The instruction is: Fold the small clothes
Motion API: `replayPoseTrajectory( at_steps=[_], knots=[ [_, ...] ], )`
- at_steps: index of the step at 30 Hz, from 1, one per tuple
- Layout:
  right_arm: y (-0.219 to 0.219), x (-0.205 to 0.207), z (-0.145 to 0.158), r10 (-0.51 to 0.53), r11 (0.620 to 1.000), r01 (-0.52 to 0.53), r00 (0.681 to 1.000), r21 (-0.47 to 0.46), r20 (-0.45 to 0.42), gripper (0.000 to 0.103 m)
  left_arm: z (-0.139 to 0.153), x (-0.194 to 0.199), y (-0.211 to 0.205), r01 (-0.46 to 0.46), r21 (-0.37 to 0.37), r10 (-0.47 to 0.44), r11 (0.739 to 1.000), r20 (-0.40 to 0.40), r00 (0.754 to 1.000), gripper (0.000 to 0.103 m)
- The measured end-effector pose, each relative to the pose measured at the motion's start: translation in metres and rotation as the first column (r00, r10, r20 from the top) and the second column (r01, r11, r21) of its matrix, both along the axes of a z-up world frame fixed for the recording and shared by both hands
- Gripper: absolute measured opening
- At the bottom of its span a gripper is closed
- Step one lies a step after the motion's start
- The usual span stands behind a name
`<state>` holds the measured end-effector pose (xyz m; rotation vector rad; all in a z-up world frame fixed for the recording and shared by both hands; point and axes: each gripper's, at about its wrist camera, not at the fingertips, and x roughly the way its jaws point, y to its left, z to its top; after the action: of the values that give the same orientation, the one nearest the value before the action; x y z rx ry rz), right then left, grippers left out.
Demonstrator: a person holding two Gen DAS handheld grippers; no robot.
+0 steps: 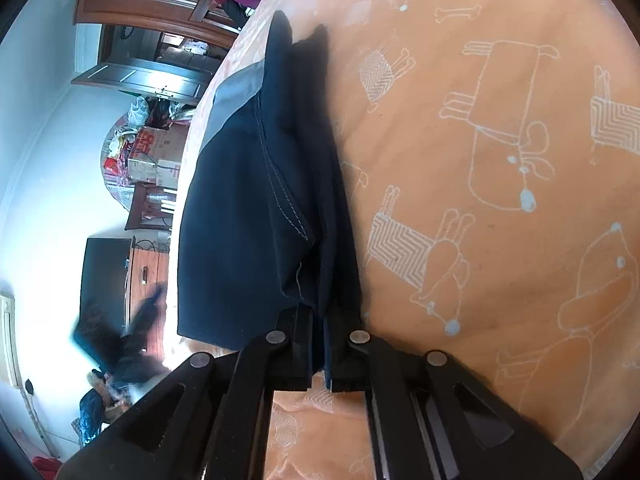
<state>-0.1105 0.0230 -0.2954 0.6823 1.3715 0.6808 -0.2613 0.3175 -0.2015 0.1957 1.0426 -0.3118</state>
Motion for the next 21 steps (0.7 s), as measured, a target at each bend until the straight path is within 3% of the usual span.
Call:
replayPoseTrajectory(
  at_steps=[2, 3, 4, 5, 6, 8, 9, 10, 11, 13, 14, 15, 17, 18, 20, 21],
  knots=[
    [-0.001, 0.001, -0.002, 0.008, 1.000, -0.008, 1.000, 0.005, 0.004, 0.003, 0.003, 0.005, 0.008, -0.021, -0.063, 0.020, 0.998, -0.015, 1.000, 0.062],
    [-0.001, 0.001, -0.004, 0.014, 1.000, -0.014, 1.000, -0.001, 0.013, 0.002, 0.016, 0.003, 0.010, -0.031, -0.080, 0.031, 0.996, 0.001, 1.000, 0.058],
    [-0.003, 0.000, -0.005, 0.017, 1.000, -0.017, 1.000, 0.000, 0.019, 0.002, 0.032, 0.000, 0.016, -0.041, -0.137, 0.046, 0.990, 0.033, 0.998, 0.052],
    [-0.004, 0.001, -0.007, 0.020, 1.000, -0.020, 1.000, 0.004, 0.025, 0.002, 0.055, 0.000, 0.024, -0.036, -0.241, 0.061, 0.970, 0.095, 0.994, 0.054],
    [-0.005, 0.001, -0.009, 0.022, 1.000, -0.023, 0.999, 0.011, 0.028, 0.002, 0.068, 0.003, 0.028, -0.027, -0.273, 0.068, 0.962, 0.143, 0.987, 0.055],
    [-0.006, 0.001, -0.013, 0.024, 0.999, -0.024, 0.999, 0.026, 0.032, 0.000, 0.075, 0.027, 0.028, -0.003, -0.235, 0.055, 0.972, 0.213, 0.976, 0.055],
    [-0.006, 0.001, -0.014, 0.020, 0.999, -0.021, 0.999, 0.033, 0.030, 0.000, 0.059, 0.051, 0.022, 0.008, -0.158, 0.024, 0.987, 0.201, 0.979, 0.056],
    [-0.007, 0.001, -0.015, 0.017, 0.999, -0.018, 0.999, 0.038, 0.030, 0.000, 0.040, 0.067, 0.019, 0.005, -0.105, 0.011, 0.995, 0.154, 0.988, 0.064],
    [-0.007, 0.000, -0.015, 0.015, 0.999, -0.017, 0.999, 0.043, 0.034, 0.000, 0.005, 0.090, 0.019, 0.004, -0.076, 0.000, 0.997, 0.042, 0.999, 0.069],
    [-0.009, -0.001, -0.017, 0.015, 0.998, -0.017, 0.999, 0.053, 0.039, 0.000, -0.002, 0.105, 0.030, -0.002, -0.166, 0.000, 0.986, -0.010, 1.000, 0.074],
    [-0.010, -0.001, -0.017, 0.015, 0.998, -0.017, 0.999, 0.053, 0.043, 0.000, 0.010, 0.106, 0.034, 0.004, -0.181, -0.004, 0.984, 0.002, 1.000, 0.068],
    [-0.011, -0.001, -0.018, 0.014, 0.998, -0.017, 0.999, 0.058, 0.050, 0.000, 0.031, 0.109, 0.039, 0.015, -0.217, -0.002, 0.976, 0.060, 0.998, 0.060],
    [-0.014, -0.003, -0.021, 0.012, 0.997, -0.017, 0.998, 0.072, 0.060, 0.000, 0.063, 0.124, 0.053, 0.005, -0.303, 0.046, 0.953, 0.164, 0.985, 0.061],
    [-0.015, -0.003, -0.022, 0.011, 0.997, -0.016, 0.998, 0.077, 0.063, 0.000, 0.067, 0.140, 0.056, 0.000, -0.312, 0.065, 0.950, 0.197, 0.978, 0.063],
    [-0.018, -0.004, -0.024, 0.008, 0.996, -0.014, 0.998, 0.086, 0.068, 0.000, 0.056, 0.174, 0.054, -0.026, -0.233, 0.073, 0.972, 0.196, 0.978, 0.064],
    [-0.019, -0.005, -0.024, 0.007, 0.996, -0.013, 0.998, 0.088, 0.068, 0.000, 0.034, 0.199, 0.050, -0.058, -0.127, 0.076, 0.990, 0.143, 0.987, 0.068]
  ],
)
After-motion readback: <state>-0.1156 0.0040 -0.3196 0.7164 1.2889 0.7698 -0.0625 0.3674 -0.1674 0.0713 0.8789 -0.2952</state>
